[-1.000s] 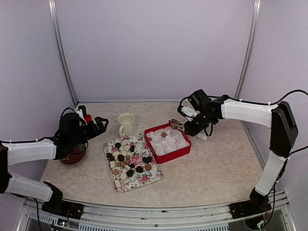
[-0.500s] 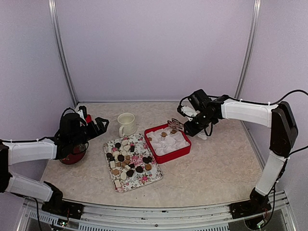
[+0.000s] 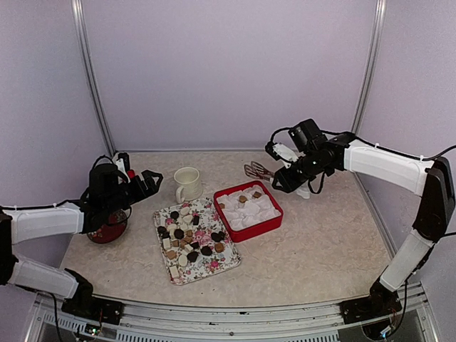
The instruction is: Pack the chocolate
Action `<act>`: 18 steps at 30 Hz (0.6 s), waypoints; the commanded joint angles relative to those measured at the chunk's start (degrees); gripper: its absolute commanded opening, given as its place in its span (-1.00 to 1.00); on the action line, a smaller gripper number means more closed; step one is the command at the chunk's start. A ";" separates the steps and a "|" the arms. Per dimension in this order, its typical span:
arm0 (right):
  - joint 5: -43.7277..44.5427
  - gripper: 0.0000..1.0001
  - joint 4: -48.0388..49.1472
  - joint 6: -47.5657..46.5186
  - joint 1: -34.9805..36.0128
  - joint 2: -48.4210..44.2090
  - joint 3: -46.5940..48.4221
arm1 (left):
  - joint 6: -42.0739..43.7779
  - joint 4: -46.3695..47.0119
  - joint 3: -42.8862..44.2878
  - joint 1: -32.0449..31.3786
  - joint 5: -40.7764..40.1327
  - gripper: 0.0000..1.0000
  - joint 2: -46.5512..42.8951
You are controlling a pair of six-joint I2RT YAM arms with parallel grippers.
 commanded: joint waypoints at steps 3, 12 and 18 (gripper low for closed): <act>-2.79 -0.27 0.85 -1.36 -0.57 -2.34 1.31 | 2.27 -1.35 2.72 0.44 2.48 0.98 -0.58; -4.54 -0.27 0.81 -2.14 -0.23 -3.85 0.74 | 2.65 -2.83 1.45 0.44 4.91 0.98 -1.78; -5.47 -0.28 1.08 -2.78 0.85 -4.17 0.73 | 3.16 -3.28 0.87 0.48 5.97 0.97 -2.45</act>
